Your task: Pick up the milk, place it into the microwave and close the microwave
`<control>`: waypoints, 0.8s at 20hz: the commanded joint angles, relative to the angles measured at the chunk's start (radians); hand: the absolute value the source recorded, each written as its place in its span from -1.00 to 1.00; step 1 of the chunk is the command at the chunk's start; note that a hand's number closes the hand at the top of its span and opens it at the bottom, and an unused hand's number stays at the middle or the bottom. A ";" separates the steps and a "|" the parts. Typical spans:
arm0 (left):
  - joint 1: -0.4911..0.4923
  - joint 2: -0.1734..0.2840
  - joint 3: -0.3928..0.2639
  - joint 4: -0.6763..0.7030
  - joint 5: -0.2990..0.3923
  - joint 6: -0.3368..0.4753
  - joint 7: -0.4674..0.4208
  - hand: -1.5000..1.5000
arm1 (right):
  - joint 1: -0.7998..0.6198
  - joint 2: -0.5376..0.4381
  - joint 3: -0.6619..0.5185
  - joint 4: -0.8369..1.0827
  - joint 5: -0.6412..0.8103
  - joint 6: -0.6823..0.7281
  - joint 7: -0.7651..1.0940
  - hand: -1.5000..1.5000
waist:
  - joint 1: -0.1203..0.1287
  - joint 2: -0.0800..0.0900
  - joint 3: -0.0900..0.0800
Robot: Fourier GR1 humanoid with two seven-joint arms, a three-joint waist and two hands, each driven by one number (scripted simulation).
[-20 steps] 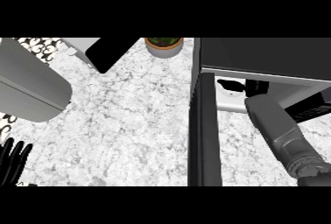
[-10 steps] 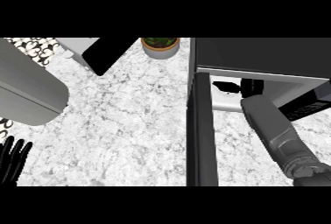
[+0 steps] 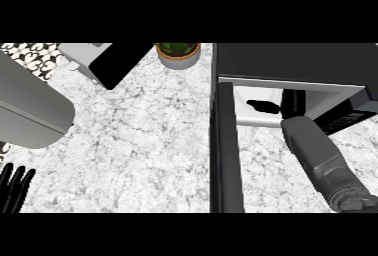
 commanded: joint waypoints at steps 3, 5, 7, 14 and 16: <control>0.035 -0.024 -0.006 -0.038 -0.006 0.003 0.001 -1.00 | 0.009 -0.021 -0.032 -0.023 -0.035 0.157 -0.043 -1.00 | -0.019 -0.010 -0.001; 0.058 -0.022 -0.007 -0.035 -0.030 -0.005 -0.009 -1.00 | 0.057 0.002 -0.043 -0.040 -0.051 0.204 -0.100 -1.00 | -0.031 -0.014 -0.001; 0.094 -0.035 -0.018 -0.055 -0.025 -0.022 -0.013 -1.00 | 0.087 0.062 -0.046 -0.054 -0.060 0.214 -0.142 -1.00 | -0.038 -0.018 -0.002; 0.153 -0.074 -0.120 -0.113 -0.128 -0.006 -0.037 -1.00 | 0.168 0.086 -0.073 -0.111 -0.115 0.340 -0.157 -1.00 | -0.067 -0.031 -0.004; 0.172 -0.066 -0.114 -0.144 -0.064 -0.063 0.016 -1.00 | 0.234 0.096 -0.070 -0.133 -0.127 0.412 -0.209 -1.00 | -0.077 -0.034 -0.004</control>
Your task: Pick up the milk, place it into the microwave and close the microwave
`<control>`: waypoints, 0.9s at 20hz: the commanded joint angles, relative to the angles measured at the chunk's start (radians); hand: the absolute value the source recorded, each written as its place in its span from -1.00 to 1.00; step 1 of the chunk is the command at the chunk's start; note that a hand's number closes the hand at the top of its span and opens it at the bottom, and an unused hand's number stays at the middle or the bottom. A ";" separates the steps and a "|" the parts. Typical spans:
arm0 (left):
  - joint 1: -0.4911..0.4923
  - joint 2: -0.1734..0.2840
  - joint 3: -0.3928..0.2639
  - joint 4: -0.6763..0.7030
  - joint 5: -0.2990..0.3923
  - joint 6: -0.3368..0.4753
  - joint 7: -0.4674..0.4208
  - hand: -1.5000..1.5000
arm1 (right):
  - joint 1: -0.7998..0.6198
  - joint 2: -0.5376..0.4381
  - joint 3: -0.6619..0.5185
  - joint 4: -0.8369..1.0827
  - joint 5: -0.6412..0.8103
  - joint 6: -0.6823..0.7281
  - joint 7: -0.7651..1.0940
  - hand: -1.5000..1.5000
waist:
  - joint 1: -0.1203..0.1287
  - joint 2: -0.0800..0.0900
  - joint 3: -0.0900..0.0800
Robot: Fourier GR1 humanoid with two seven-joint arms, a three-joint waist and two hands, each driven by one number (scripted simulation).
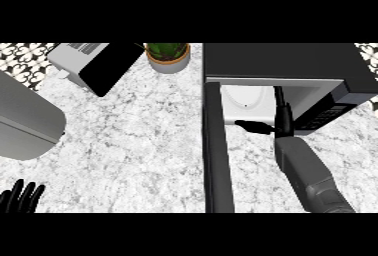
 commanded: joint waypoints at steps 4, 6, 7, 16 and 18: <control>0.039 -0.003 -0.081 -0.008 0.017 -0.096 0.003 -1.00 | 0.139 0.056 0.014 -0.073 -0.040 0.226 -0.069 -1.00 | -0.029 -0.010 -0.001; 0.030 0.001 -0.099 0.020 -0.016 -0.114 -0.026 -1.00 | 0.196 0.077 0.032 -0.091 -0.040 0.292 -0.110 -1.00 | -0.032 -0.010 -0.001; 0.094 -0.018 -0.142 -0.031 -0.028 -0.127 -0.030 -1.00 | 0.201 0.094 0.032 -0.102 -0.043 0.296 -0.138 -1.00 | -0.019 -0.008 -0.001; 0.070 0.014 -0.228 -0.063 -0.103 -0.153 -0.028 -1.00 | 0.530 0.112 0.142 -0.423 -0.059 0.399 -0.093 -1.00 | -0.050 -0.019 -0.004; -0.009 -0.018 -0.279 0.006 -0.185 -0.112 -0.020 -1.00 | 0.598 0.097 0.166 -0.534 -0.059 0.405 -0.080 -1.00 | -0.044 -0.013 -0.003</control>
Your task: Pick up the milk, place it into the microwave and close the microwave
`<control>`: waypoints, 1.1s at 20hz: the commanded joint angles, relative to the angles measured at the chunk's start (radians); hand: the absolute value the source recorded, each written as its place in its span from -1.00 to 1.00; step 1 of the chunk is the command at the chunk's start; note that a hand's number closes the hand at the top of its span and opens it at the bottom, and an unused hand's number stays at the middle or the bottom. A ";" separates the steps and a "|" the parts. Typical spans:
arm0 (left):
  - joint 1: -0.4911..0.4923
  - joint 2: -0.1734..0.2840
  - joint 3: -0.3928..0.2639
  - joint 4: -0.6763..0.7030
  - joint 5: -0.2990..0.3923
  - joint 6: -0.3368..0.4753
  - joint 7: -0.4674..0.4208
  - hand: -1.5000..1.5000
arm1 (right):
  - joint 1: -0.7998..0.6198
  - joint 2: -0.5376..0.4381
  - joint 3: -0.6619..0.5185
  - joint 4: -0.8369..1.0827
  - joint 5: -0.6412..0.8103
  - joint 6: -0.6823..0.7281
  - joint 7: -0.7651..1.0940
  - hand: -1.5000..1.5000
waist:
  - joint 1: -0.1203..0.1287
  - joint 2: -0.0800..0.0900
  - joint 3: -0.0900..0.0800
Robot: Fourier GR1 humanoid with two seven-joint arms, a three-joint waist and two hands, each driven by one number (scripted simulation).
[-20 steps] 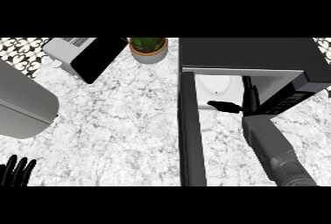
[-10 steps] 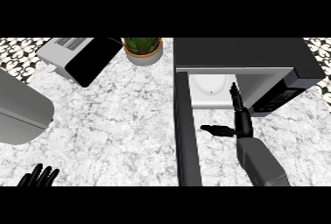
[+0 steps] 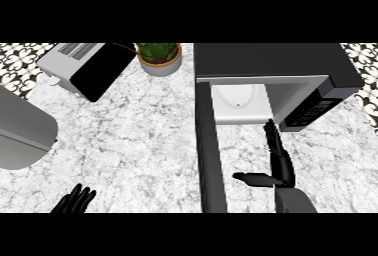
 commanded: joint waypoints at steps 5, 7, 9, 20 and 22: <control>-0.138 -0.010 -0.180 0.056 -0.165 0.113 0.048 1.00 | 0.302 -0.037 0.018 -0.345 -0.114 0.183 0.017 -1.00 | -0.004 0.005 0.000; -0.172 -0.010 -0.151 0.053 -0.150 0.101 0.090 1.00 | 0.382 -0.064 0.046 -0.532 -0.132 0.204 0.122 1.00 | -0.002 0.005 0.000; -0.183 -0.010 -0.206 0.066 -0.183 0.122 0.093 1.00 | 0.485 -0.071 0.063 -0.637 -0.158 0.243 0.140 1.00 | -0.004 0.005 0.000; -0.599 -0.010 -0.458 0.382 -0.278 0.440 0.193 1.00 | 0.686 -0.151 -0.034 -0.907 -0.291 0.310 0.221 -1.00 | 0.002 0.012 0.001; -0.657 -0.010 -0.544 0.434 -0.251 0.501 0.246 1.00 | 0.678 -0.165 -0.045 -0.920 -0.287 0.301 0.254 -1.00 | 0.005 0.013 0.001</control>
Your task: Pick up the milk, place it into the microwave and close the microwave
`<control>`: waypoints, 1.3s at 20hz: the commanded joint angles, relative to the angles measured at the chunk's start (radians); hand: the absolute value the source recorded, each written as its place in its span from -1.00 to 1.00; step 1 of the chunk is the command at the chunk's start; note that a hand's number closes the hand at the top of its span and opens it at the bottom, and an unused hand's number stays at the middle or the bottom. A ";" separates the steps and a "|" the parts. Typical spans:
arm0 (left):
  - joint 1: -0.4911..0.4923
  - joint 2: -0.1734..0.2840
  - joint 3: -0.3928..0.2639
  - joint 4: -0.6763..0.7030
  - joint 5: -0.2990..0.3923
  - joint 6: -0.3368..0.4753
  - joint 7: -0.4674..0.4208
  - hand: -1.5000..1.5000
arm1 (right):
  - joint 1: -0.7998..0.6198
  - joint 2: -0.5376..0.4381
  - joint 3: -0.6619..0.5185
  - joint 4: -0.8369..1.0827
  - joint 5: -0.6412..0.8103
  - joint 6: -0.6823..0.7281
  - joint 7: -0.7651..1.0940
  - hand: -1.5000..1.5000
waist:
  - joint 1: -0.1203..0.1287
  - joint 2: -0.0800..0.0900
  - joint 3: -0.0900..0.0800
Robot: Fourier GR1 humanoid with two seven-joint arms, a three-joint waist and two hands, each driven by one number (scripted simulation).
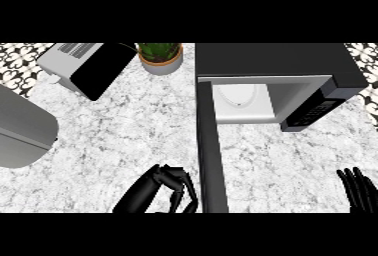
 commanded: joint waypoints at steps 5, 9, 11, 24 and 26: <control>-0.339 0.000 -0.190 0.273 0.037 0.208 0.030 1.00 | 0.021 -0.100 -0.084 -0.146 -0.074 0.044 0.105 -1.00 | -0.003 0.002 0.000; -0.424 0.000 -0.394 0.355 0.095 0.399 0.128 1.00 | 0.061 -0.094 -0.081 -0.192 -0.094 0.081 0.096 -1.00 | -0.020 0.002 0.000; -0.503 0.000 -0.402 0.498 0.174 0.452 0.066 1.00 | 0.056 -0.096 -0.077 -0.235 -0.111 0.086 0.116 -1.00 | -0.041 0.008 -0.001; -0.686 0.000 -0.596 0.578 0.513 0.608 0.043 -1.00 | -0.011 -0.189 -0.040 -0.378 -0.209 0.200 0.234 -1.00 | -0.144 0.027 -0.005; -0.740 0.000 -0.569 0.583 0.546 0.614 0.031 1.00 | -0.032 -0.201 -0.034 -0.378 -0.214 0.218 0.230 -1.00 | -0.167 0.034 -0.005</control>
